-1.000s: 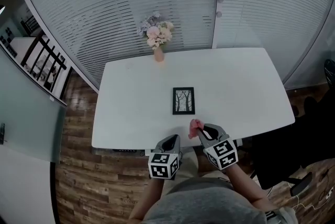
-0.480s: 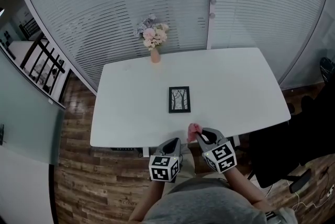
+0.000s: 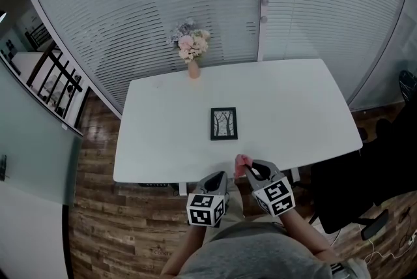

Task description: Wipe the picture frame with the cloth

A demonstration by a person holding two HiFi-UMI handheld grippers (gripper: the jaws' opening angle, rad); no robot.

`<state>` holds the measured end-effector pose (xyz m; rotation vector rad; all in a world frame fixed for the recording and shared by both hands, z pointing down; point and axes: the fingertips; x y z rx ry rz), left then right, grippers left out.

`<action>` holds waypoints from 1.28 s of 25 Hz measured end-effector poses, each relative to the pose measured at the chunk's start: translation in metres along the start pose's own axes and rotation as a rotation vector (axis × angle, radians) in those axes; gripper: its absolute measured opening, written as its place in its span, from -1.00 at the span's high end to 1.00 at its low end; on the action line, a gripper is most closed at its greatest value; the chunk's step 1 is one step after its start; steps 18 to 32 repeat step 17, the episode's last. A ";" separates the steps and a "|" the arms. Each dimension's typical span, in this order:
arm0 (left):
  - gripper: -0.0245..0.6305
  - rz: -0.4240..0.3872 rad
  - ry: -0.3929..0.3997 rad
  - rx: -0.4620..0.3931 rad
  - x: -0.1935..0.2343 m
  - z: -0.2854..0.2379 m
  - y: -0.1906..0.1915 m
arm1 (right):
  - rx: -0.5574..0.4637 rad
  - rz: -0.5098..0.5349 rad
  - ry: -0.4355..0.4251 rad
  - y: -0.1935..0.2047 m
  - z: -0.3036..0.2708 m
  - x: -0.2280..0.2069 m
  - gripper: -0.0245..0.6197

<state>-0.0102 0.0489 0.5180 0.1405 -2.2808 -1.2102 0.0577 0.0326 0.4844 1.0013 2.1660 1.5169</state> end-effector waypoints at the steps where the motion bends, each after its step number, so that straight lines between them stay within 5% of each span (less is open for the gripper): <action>1: 0.91 -0.001 0.000 0.000 0.000 0.000 0.000 | -0.001 0.000 -0.001 0.000 0.000 0.001 0.81; 32: 0.91 -0.001 0.000 0.008 0.007 0.003 0.000 | -0.002 0.005 0.002 -0.003 -0.003 0.004 0.81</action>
Point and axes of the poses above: the fingertips, and each gripper's own axes: z backward along the fingers, x to its left, y out of its underside, and after that the axes turned 10 degrees about z, right-handed
